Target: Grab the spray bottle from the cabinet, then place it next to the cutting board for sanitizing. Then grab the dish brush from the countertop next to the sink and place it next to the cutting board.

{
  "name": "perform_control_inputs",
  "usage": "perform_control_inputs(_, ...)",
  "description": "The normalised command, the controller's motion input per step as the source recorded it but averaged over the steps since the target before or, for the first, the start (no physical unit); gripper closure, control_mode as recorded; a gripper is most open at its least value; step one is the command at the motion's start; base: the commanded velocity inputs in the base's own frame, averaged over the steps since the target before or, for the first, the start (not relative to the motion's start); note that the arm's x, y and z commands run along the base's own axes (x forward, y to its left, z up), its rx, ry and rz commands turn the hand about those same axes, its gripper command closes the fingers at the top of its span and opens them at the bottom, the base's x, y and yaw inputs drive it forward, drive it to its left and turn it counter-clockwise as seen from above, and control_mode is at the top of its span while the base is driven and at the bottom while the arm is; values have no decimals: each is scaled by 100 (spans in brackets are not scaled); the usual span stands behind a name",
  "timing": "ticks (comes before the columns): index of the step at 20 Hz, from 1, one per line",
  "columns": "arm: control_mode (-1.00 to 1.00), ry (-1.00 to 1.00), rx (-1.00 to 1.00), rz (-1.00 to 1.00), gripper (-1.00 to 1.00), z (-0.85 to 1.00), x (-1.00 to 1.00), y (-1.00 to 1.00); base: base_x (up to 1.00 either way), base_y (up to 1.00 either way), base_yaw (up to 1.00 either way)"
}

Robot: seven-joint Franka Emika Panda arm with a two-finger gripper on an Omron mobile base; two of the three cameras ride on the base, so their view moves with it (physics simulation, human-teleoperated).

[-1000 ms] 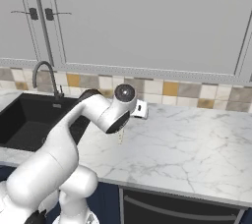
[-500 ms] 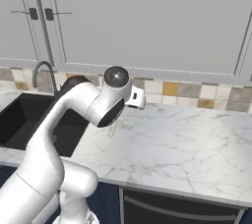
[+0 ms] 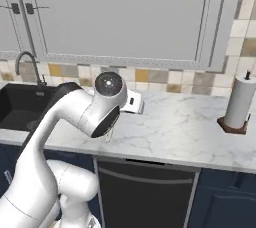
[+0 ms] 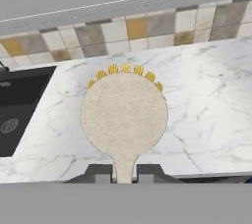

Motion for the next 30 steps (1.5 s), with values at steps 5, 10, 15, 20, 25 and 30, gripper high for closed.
perform_control_inputs(5, 100, 0, 0, 0, 100, 0, 0, 0, -24, -100, -7)
perform_control_inputs(10, 100, 0, 0, 0, 100, 0, 0, 0, -91, -100, -13)
perform_control_inputs(15, 100, 0, 0, 0, 100, 0, 0, 0, -71, -100, -13)
perform_control_inputs(20, 100, 0, 0, 0, 100, 0, 0, 0, 20, -100, -1)
perform_control_inputs(25, 100, 0, 0, 0, 100, 0, 0, 0, 50, -100, 1)
perform_control_inputs(30, 100, 0, 0, 0, 100, 0, 0, 0, 73, -83, 5)
